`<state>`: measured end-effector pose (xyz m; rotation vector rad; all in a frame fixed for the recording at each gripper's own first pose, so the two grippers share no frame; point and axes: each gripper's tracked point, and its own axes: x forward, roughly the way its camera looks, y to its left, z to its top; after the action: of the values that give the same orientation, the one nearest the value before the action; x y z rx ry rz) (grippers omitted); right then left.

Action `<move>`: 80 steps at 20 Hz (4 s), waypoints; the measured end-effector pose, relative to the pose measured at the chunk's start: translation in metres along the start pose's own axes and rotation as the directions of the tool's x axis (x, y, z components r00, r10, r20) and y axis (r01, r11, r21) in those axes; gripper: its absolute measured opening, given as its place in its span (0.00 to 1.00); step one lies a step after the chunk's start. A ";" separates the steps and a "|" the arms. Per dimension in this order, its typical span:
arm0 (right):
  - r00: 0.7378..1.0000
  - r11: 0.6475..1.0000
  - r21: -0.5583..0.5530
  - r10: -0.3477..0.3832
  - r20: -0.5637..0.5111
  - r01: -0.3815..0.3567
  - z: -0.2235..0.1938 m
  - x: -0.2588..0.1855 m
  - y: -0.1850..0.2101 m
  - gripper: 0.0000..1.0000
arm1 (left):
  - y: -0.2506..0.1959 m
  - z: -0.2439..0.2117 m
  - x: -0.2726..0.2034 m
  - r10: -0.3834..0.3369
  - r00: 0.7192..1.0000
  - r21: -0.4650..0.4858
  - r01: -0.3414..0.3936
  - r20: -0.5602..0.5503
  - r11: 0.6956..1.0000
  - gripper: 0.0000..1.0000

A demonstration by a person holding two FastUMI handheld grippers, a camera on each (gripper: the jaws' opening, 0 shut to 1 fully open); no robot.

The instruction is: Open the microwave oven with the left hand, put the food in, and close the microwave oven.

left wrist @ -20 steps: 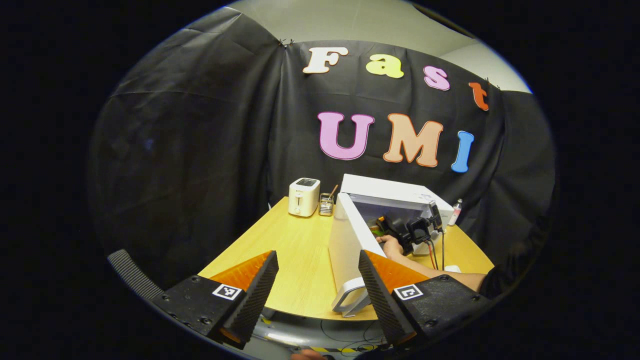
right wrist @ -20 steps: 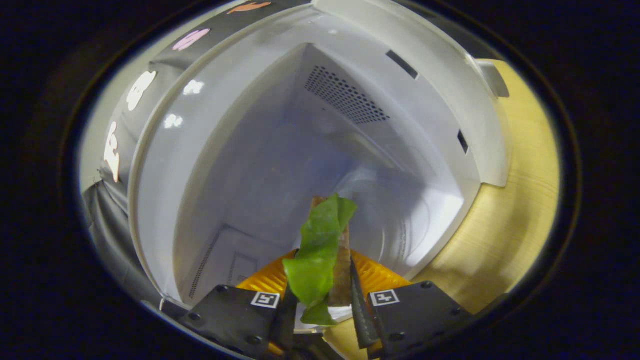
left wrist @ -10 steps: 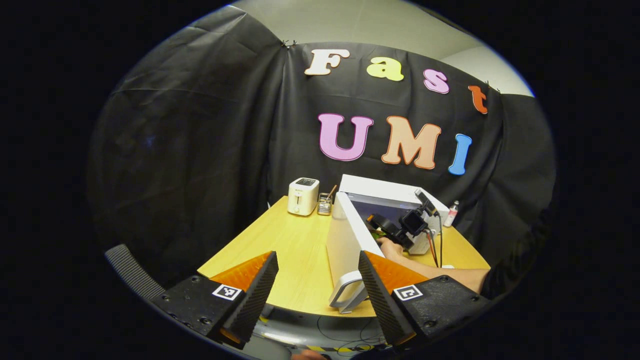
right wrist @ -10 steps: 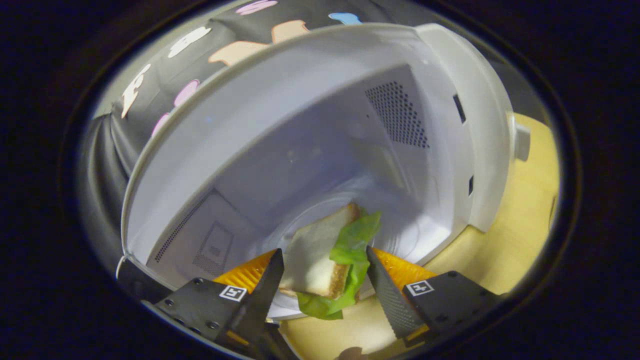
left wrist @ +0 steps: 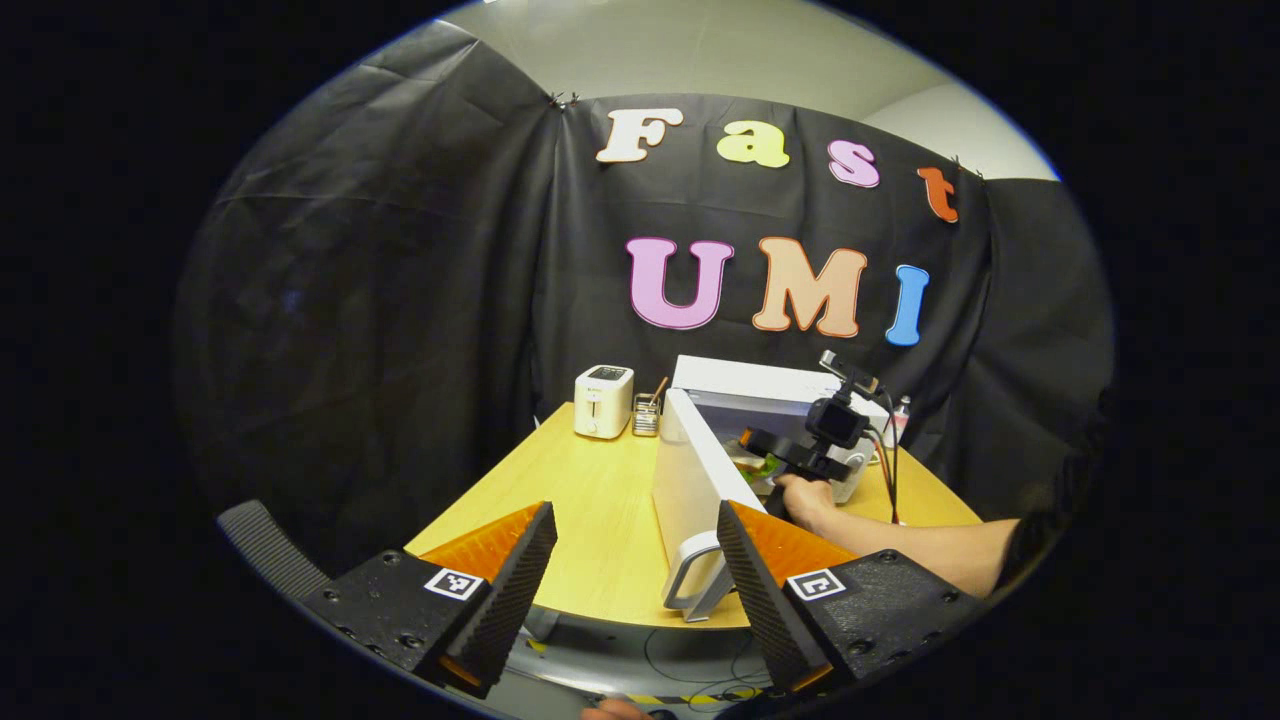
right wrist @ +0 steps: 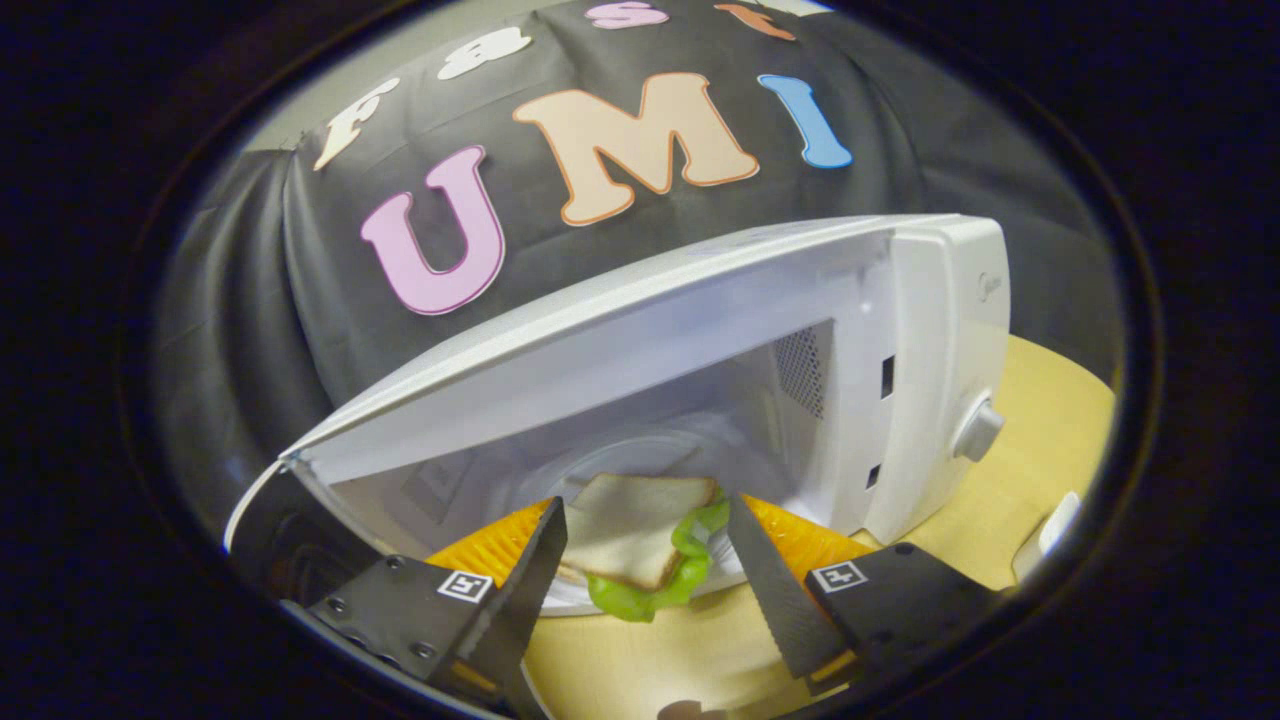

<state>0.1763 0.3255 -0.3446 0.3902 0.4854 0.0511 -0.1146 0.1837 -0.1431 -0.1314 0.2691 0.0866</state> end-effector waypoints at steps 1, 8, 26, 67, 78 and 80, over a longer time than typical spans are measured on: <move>1.000 1.000 -0.016 0.017 0.002 -0.017 0.004 -0.013 0.002 0.90 | 0.002 0.003 -0.002 0.002 1.000 0.007 -0.002 0.017 1.000 0.91; 0.980 0.971 -0.173 0.181 0.077 -0.166 0.060 -0.127 0.002 0.99 | 0.010 0.013 0.000 0.003 0.998 0.089 -0.010 0.070 0.996 0.91; 0.956 0.945 -0.294 0.209 0.205 -0.143 0.134 -0.335 -0.116 0.91 | 0.035 -0.048 0.065 0.002 1.000 0.084 -0.001 -0.013 0.996 0.06; 0.952 0.940 -0.322 -0.012 0.306 0.115 0.216 -0.375 -0.222 0.99 | -0.176 -0.130 0.141 -0.366 0.903 0.163 0.406 -0.225 0.899 0.00; 0.949 0.932 -0.343 -0.006 0.315 0.120 0.220 -0.404 -0.211 0.99 | -0.223 -0.110 0.181 -0.436 0.881 0.136 0.463 -0.185 0.876 0.00; 0.950 0.928 -0.353 -0.007 0.311 0.123 0.218 -0.408 -0.211 0.99 | -0.230 -0.108 0.188 -0.447 0.876 0.134 0.472 -0.180 0.871 0.00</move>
<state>-0.0928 -0.0034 -0.0655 0.0076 0.1734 0.0150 0.0613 -0.0459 -0.2704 -0.0247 0.3817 -0.4260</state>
